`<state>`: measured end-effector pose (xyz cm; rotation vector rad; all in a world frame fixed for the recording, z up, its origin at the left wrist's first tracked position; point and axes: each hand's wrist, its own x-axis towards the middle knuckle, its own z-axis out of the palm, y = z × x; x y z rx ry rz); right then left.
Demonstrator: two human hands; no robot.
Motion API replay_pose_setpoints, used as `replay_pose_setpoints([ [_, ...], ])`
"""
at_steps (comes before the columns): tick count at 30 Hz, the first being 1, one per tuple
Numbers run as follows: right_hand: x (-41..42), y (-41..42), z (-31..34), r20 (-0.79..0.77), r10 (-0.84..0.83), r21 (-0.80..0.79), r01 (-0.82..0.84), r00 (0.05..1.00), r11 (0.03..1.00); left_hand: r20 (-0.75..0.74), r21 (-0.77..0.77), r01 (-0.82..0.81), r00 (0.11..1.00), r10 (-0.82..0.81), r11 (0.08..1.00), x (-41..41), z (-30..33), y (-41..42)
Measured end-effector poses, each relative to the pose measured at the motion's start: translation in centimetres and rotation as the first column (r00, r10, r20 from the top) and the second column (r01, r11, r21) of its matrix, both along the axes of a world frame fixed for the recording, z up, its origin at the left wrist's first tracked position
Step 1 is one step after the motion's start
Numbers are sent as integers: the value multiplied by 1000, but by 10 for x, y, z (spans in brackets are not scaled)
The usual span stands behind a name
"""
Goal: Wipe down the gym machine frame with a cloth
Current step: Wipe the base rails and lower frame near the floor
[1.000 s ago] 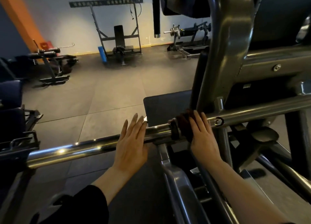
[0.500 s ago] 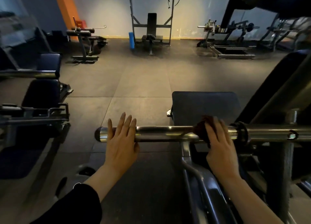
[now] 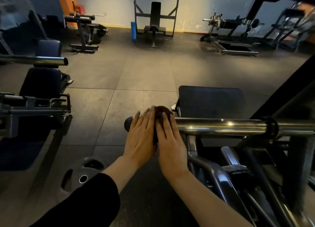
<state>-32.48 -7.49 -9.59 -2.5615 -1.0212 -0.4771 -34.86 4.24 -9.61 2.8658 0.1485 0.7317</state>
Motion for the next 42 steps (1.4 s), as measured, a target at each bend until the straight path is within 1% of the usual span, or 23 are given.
replay_pose_setpoints([
  [4, 19, -22, 11, 98, 74, -127, -62, 992, 990, -67, -2, -29, 997, 29, 1000, -1, 3, -4],
  [7, 36, -43, 17, 135, 12, -152, 9, 991, 988, -80, 35, -60, 995, 62, 998, -2, 2, -17],
  [10, 52, -78, 19, 130, -81, -152, 100, 988, 983, -90, 94, 59, 995, -50, 994, 3, -2, -43],
  [15, 80, -148, 27, 34, -272, -118, 274, 962, 954, -132, 152, 252, 963, -233, 956, 33, 6, -101],
  [17, 91, -177, 33, -26, -331, -65, 329, 943, 942, -143, 154, 319, 944, -298, 935, 49, 13, -126],
  [18, 96, -192, 36, -69, -353, 4, 354, 933, 935, -149, 152, 342, 936, -320, 927, 59, 16, -138],
  [19, 99, -205, 40, -93, -381, 101, 389, 920, 916, -157, 140, 364, 926, -343, 921, 67, 19, -148],
  [21, 111, -234, 46, -53, -471, 317, 462, 880, 828, -169, 103, 424, 899, -404, 900, 87, 24, -171],
  [22, 120, -248, 48, -41, -520, 357, 499, 853, 790, -170, 87, 458, 882, -440, 885, 97, 27, -184],
  [23, 131, -261, 48, -50, -550, 324, 535, 833, 780, -176, 69, 490, 863, -473, 869, 110, 29, -198],
  [24, 143, -273, 45, -67, -548, 222, 547, 834, 807, -192, 47, 513, 847, -496, 857, 122, 33, -212],
  [25, 154, -281, 41, -90, -519, 85, 525, 850, 847, -196, 32, 527, 836, -512, 849, 132, 36, -225],
  [26, 164, -290, 37, -117, -488, -40, 487, 865, 873, -194, 27, 540, 828, -525, 841, 144, 41, -240],
  [27, 172, -295, 31, -131, -459, -127, 444, 879, 887, -190, 24, 546, 825, -533, 837, 155, 44, -252],
  [29, 185, -306, 25, -102, -424, -187, 401, 900, 897, -185, 24, 544, 827, -531, 839, 177, 51, -275],
  [31, 196, -319, 30, -72, -430, -182, 412, 900, 893, -204, 58, 529, 836, -509, 847, 200, 56, -292],
  [33, 208, -340, 36, -99, -484, -150, 468, 869, 871, -238, 92, 525, 837, -493, 846, 223, 58, -309],
  [36, 216, -355, 35, -136, -525, -102, 515, 840, 851, -252, 89, 541, 825, -507, 836, 249, 58, -324],
  [39, 216, -350, 22, -106, -467, 69, 475, 878, 877, -300, 49, 548, 805, -512, 835, 268, 51, -335],
  [40, 218, -352, 18, -112, -436, 98, 446, 893, 889, -320, 23, 534, 805, -500, 845, 272, 49, -338],
  [42, 226, -367, 17, -95, -360, 100, 369, 928, 924, -325, -7, 489, 824, -464, 872, 275, 46, -338],
])
